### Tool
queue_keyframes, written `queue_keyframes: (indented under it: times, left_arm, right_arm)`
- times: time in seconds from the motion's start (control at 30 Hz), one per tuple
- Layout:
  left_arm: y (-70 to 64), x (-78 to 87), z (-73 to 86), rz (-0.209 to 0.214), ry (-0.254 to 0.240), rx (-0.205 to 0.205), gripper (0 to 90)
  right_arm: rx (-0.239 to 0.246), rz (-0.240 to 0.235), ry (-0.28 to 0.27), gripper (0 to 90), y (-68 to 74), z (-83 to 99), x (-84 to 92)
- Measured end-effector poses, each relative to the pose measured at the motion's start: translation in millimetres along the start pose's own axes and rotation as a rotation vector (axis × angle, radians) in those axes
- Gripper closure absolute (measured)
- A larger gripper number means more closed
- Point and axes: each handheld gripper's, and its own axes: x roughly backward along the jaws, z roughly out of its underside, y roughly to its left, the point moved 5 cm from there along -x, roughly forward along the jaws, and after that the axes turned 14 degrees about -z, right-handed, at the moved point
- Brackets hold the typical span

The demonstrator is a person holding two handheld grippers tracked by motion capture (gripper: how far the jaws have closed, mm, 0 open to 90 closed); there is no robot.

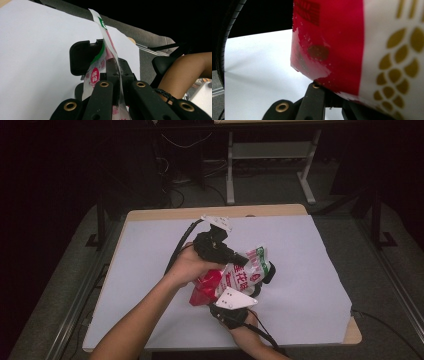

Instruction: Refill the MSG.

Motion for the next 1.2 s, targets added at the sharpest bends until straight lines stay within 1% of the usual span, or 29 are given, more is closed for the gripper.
queue_keyframes:
  times: [0.67,1.03,1.2]
  left_arm:
    - [-0.5,-0.5,-0.5,0.003,0.000,0.000,89.7]
    - [-1.4,-1.8,-0.9,0.002,-0.008,0.011,89.7]
    - [-1.2,-1.9,-0.8,0.002,-0.002,0.009,89.8]
  right_arm:
    - [-0.002,-0.001,0.000,90.0,0.0,-0.1,0.2]
    - [-0.002,-0.002,-0.001,90.0,0.0,-0.1,0.3]
    - [-0.001,-0.003,-0.001,90.0,0.2,-0.1,0.2]
